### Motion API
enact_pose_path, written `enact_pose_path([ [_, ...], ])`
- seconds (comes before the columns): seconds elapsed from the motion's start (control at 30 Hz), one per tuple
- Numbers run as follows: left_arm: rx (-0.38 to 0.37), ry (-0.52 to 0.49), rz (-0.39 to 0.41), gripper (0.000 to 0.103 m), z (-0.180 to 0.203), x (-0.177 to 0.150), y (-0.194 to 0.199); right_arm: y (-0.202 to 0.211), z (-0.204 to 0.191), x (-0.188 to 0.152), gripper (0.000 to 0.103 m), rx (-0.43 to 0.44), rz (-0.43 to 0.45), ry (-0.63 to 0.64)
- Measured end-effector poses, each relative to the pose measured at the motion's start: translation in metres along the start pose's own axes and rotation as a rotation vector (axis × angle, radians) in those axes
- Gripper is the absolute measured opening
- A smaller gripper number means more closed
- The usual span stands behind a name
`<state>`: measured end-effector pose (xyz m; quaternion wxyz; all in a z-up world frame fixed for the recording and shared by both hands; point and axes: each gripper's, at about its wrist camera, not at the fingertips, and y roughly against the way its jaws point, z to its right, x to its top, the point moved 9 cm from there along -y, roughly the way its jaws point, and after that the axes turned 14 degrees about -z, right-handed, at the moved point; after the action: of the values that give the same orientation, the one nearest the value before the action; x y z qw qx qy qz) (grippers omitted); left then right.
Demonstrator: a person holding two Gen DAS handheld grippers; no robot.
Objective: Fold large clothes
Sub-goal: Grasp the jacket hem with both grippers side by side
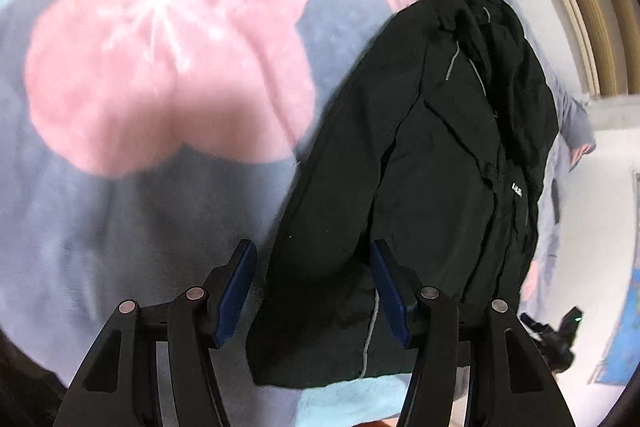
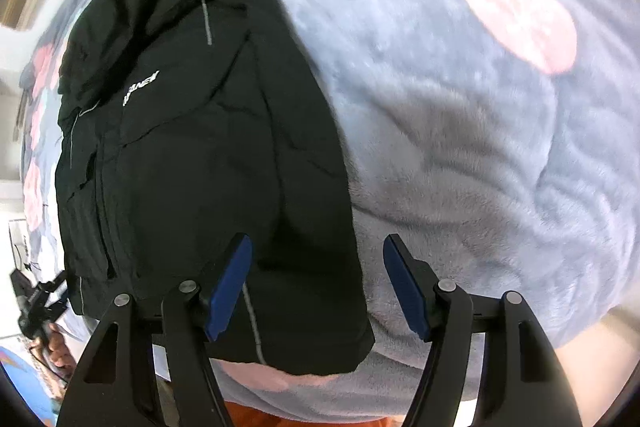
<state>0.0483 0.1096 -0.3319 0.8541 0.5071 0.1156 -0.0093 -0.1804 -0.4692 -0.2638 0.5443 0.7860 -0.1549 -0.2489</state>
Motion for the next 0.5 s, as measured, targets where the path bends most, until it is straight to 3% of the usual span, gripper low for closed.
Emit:
enact_pose_path([
  [0.13, -0.024, -0.023, -0.005, 0.060, 0.008, -0.004, -0.006, -0.009, 0.007, 0.001, 0.071, 0.038, -0.005, -0.014],
  [0.37, 0.023, -0.084, -0.027, 0.060, 0.019, -0.004, -0.016, -0.028, 0.007, -0.002, 0.071, 0.063, -0.031, -0.018],
  [0.43, 0.040, -0.113, -0.024, 0.046, 0.022, -0.006, -0.015, -0.036, 0.005, -0.004, 0.071, 0.088, -0.051, -0.023],
  [0.5, 0.035, -0.136, -0.025, 0.039, 0.026, -0.009, -0.013, -0.041, 0.003, -0.009, 0.071, 0.113, -0.062, -0.019],
])
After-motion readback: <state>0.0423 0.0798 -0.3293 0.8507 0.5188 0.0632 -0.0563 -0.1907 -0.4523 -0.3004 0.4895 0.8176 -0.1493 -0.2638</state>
